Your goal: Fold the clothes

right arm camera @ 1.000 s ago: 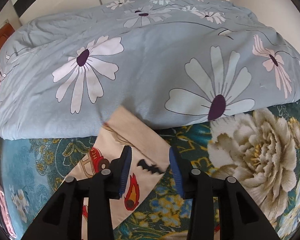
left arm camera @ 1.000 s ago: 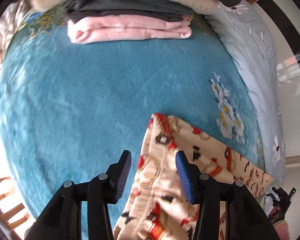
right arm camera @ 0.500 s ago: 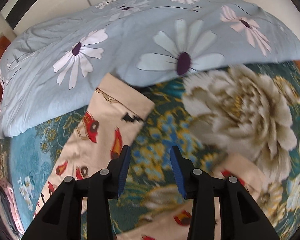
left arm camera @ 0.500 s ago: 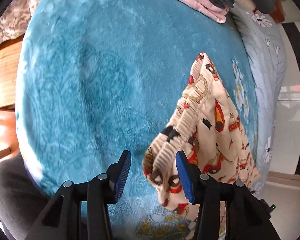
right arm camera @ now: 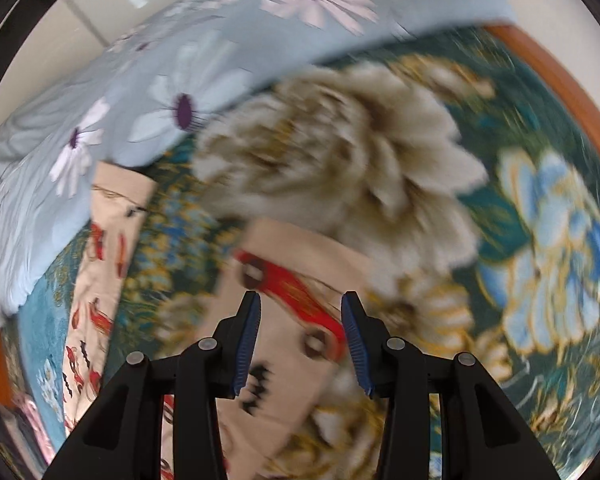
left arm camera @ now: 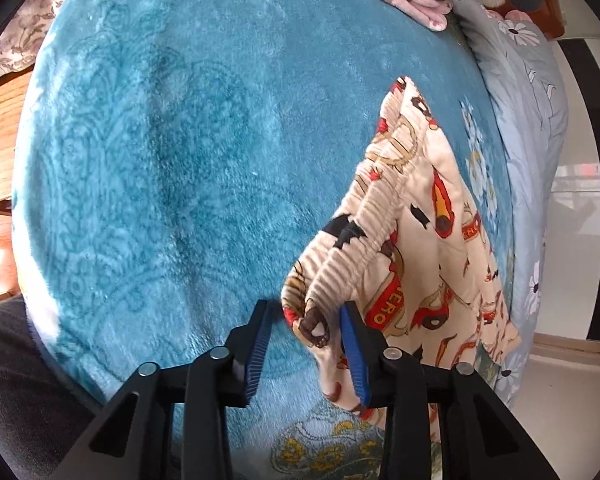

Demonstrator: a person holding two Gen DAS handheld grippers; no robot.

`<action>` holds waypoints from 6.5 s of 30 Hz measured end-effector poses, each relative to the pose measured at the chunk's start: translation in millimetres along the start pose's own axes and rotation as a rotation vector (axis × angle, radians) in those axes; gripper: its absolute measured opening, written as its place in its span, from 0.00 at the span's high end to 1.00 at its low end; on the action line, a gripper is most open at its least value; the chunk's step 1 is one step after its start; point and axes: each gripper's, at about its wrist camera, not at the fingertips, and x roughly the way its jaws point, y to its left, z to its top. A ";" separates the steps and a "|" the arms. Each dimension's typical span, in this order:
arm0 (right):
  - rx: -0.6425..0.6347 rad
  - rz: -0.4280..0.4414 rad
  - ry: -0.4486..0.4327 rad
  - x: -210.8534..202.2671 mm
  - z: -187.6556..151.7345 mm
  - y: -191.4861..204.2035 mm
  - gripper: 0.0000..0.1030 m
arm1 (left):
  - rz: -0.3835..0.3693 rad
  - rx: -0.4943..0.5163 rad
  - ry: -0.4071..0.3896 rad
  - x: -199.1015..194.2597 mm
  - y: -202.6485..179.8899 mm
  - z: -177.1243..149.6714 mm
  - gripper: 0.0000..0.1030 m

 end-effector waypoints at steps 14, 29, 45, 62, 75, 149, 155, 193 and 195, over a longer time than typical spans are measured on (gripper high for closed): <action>0.255 0.175 0.078 33.0 -13.1 -48.0 0.58 | 0.017 -0.016 -0.022 2.0 -7.4 -8.6 0.79; 0.385 0.433 0.010 20.4 17.1 -31.6 0.97 | -0.160 -0.074 -0.111 -36.2 -38.1 -0.6 0.91; 0.098 0.528 -0.005 12.8 81.9 137.5 0.97 | -0.362 -0.203 -0.144 -62.5 -61.9 71.8 0.91; -0.130 0.050 0.136 105.7 41.2 200.0 0.58 | -0.313 -0.290 -0.106 -44.4 -33.0 65.6 0.91; -0.123 -0.046 0.140 112.4 34.9 191.1 0.87 | -0.303 -0.327 -0.097 -42.3 -17.1 59.8 0.91; -0.130 0.209 0.027 78.3 72.1 219.1 0.55 | -0.443 -0.246 -0.067 -30.4 -75.0 124.1 0.43; -0.047 0.205 -0.030 65.3 62.6 142.2 0.51 | -0.244 -0.257 -0.076 -18.4 -36.3 90.3 0.36; -0.113 0.530 -0.117 -40.8 57.1 141.6 0.91 | -0.339 -0.190 -0.246 -104.5 -68.7 99.2 0.81; -0.099 0.479 -0.089 -23.2 61.5 133.9 0.91 | -0.270 -0.219 -0.203 -82.5 -45.5 97.2 0.81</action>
